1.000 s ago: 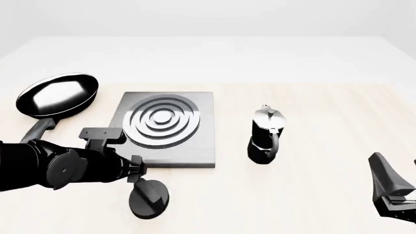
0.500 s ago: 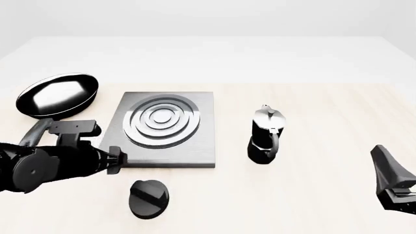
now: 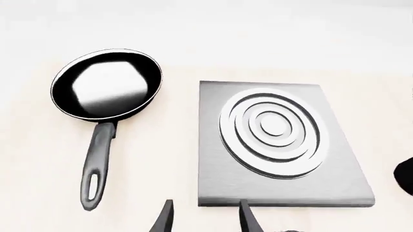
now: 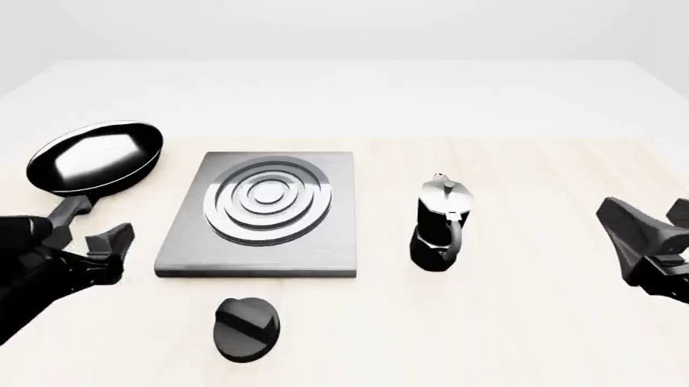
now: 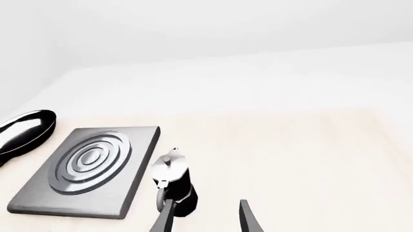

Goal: Turn on the stove and put the moka pot on it.

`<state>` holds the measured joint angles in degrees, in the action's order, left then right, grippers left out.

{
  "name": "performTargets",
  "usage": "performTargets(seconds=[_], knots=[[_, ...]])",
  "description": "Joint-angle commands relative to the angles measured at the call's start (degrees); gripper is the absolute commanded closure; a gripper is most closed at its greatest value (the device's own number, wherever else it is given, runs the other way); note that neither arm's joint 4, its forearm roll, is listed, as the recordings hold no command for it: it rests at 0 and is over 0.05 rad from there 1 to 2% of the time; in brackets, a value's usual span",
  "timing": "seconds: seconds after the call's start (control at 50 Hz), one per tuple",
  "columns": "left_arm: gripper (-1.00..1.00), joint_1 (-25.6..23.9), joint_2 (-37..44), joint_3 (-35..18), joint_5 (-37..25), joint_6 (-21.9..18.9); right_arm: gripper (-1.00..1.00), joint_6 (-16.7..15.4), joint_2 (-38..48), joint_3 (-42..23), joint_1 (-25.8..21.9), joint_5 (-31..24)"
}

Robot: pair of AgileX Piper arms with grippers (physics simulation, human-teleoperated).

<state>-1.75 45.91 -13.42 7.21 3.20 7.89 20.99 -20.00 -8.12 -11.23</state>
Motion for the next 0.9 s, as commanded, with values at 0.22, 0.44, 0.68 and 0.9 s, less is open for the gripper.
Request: performTargets(seconds=[0.22, 0.44, 0.68, 0.9], knots=[[-1.00, 8.89, -22.82, 11.12, 7.88, -3.27, -1.00, 4.37, 6.59, -7.35, -4.55, -6.94], [-1.00, 7.87, -34.50, 12.46, 1.96, -4.14, -1.00, 4.78, 8.90, -9.69, -6.41, -8.50], [-1.00, 8.87, -34.00, 12.67, 2.73, -3.38, -1.00, 5.72, 13.78, -7.46, -9.79, -4.02], [-1.00, 8.85, -34.91, 12.68, 2.11, -3.55, -1.00, 6.31, 17.36, -5.56, -10.09, 0.35]])
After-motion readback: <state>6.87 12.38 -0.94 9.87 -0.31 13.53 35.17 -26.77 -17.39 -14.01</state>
